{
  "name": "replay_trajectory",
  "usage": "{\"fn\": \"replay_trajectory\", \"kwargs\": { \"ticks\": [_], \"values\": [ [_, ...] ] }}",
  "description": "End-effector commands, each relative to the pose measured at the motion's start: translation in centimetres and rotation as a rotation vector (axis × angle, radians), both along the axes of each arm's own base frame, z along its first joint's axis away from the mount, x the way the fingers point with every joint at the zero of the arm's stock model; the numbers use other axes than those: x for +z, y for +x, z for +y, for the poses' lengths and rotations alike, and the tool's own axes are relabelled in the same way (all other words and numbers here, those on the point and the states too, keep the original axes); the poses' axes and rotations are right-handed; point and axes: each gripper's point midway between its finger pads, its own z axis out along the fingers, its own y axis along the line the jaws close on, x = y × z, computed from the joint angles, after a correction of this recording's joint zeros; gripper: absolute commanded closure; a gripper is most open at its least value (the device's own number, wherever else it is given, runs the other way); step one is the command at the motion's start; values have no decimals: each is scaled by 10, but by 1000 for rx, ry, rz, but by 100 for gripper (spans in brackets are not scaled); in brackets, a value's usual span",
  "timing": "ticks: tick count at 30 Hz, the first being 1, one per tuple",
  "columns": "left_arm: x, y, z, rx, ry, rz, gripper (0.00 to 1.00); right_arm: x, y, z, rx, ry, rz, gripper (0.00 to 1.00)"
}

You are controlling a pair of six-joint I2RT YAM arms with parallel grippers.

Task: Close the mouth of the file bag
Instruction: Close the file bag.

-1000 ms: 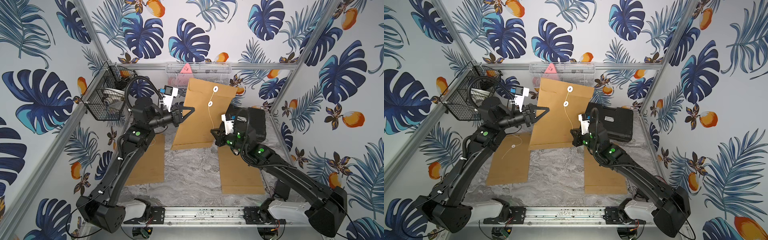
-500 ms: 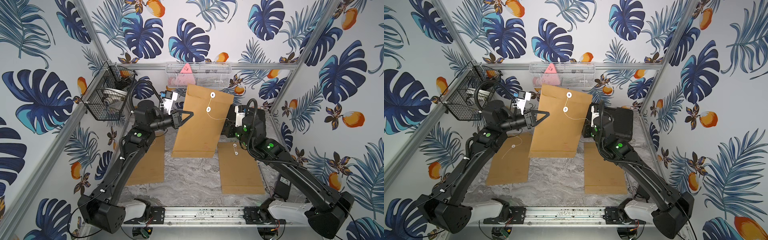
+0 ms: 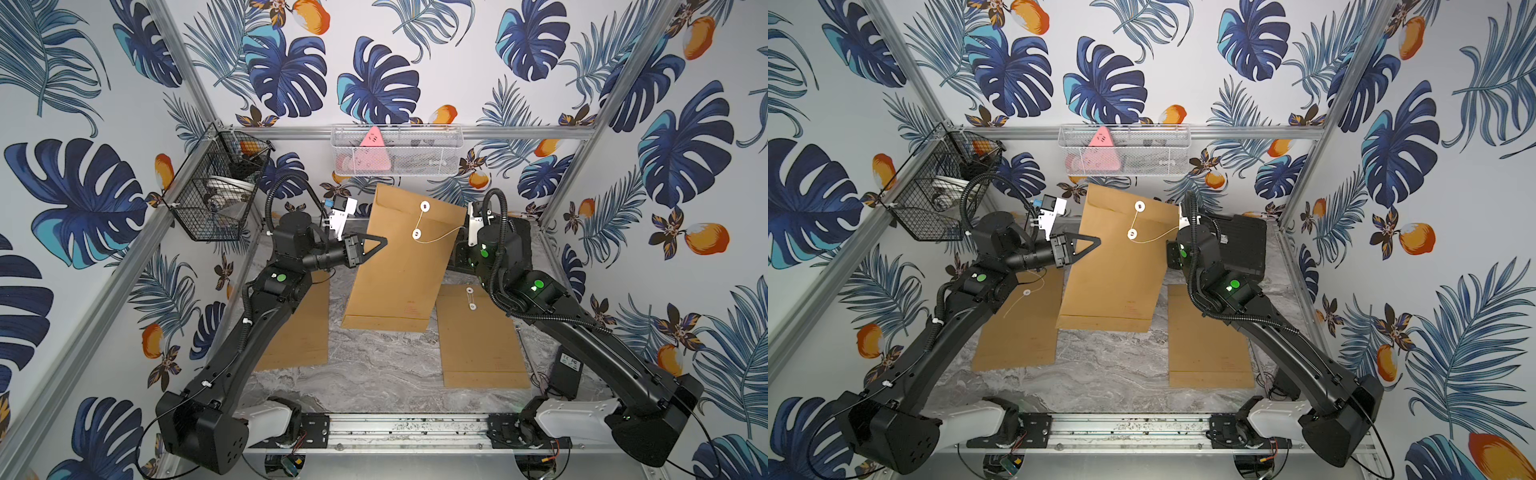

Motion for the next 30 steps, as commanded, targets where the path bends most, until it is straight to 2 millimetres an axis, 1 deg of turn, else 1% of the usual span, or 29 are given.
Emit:
{"fn": "replay_trajectory", "kwargs": {
  "ticks": [1, 5, 13, 17, 23, 30],
  "values": [
    [13, -6, -2, -24, -29, -48, 100, 13, 3, -11, -54, -55, -42, 100],
    [8, -7, -4, -29, -32, -37, 100, 21, 3, -11, -57, -59, -63, 100],
    [1, -8, -5, -33, -25, -25, 100, 33, 0, 3, -22, -68, -87, 100],
    [2, -11, -8, -47, -30, -27, 100, 33, 4, 9, -4, -91, -79, 100],
    [4, -17, -11, -66, -45, -27, 100, 28, 13, 8, -22, -147, -75, 100],
    [-5, -24, -17, -89, -45, -4, 100, 35, 21, 8, -26, -154, -91, 100]
  ]
}}
